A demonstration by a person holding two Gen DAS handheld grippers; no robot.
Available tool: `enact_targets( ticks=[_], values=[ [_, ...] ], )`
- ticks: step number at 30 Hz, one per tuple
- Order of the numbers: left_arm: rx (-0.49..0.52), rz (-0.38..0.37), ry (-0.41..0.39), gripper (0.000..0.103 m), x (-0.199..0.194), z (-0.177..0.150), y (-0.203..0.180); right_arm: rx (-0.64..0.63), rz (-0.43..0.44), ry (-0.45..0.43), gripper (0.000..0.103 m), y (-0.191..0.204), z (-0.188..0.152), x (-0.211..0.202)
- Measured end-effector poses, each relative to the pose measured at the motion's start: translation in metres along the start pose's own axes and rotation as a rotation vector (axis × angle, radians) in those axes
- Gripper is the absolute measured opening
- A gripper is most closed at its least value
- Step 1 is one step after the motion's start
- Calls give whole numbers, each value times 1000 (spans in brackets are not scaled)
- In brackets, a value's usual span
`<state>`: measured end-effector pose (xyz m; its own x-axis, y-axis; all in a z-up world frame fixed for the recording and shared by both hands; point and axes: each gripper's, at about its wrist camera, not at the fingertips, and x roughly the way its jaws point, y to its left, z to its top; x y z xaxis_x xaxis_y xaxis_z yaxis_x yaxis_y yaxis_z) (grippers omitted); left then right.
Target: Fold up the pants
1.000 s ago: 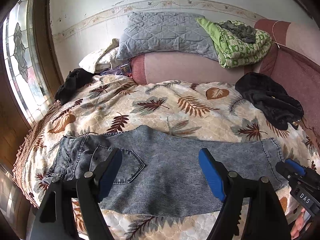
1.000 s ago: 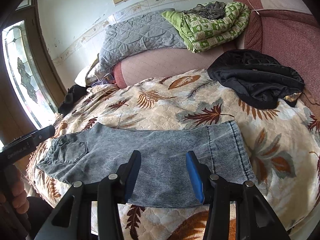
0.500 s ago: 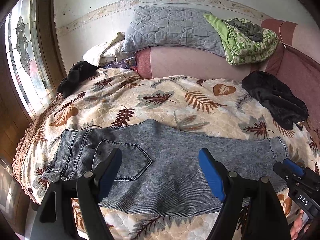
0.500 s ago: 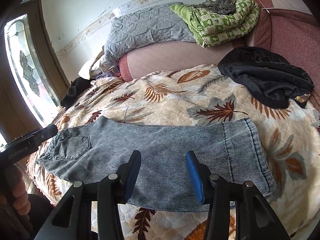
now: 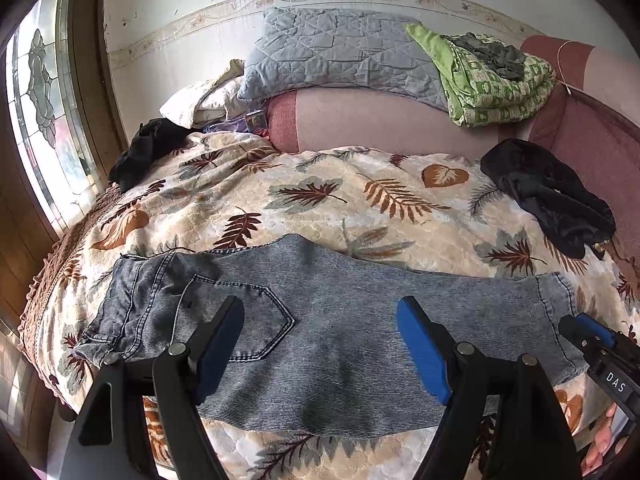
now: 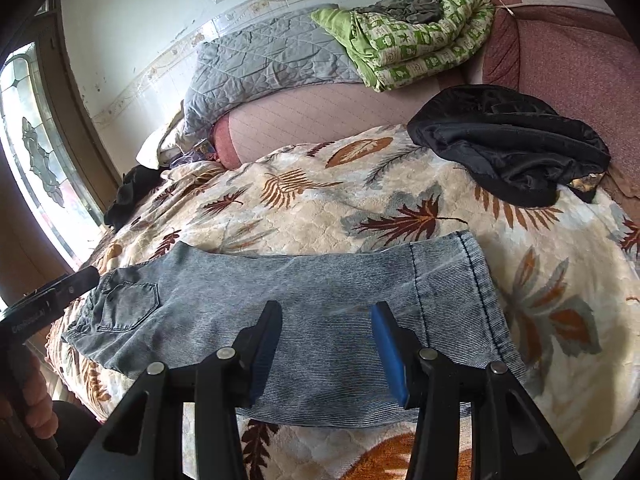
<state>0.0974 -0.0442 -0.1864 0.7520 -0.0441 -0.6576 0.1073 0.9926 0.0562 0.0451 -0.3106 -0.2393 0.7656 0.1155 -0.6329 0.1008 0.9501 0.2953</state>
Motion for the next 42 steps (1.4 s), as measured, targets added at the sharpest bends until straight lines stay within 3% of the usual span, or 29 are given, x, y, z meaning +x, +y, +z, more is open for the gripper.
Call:
enact_targets(
  ticks=[20,25,31,38,42],
  values=[
    [2,-11,4,79,5,-2,-5,13,-38,4,50,-14,-1,0],
    [34,6,18,79,14,-7,-2,32,-94,-25,50,-31,7,-4],
    [69,141,87,79,53,-14,31,177,-120,45,50,-77,26,17],
    [-19,266,201,79,95,-26,81,172,-61,103,50,-77,45,61],
    [-16,291,274,79,114,-37,89,184,-167,200,50,-92,44,95]
  ],
)
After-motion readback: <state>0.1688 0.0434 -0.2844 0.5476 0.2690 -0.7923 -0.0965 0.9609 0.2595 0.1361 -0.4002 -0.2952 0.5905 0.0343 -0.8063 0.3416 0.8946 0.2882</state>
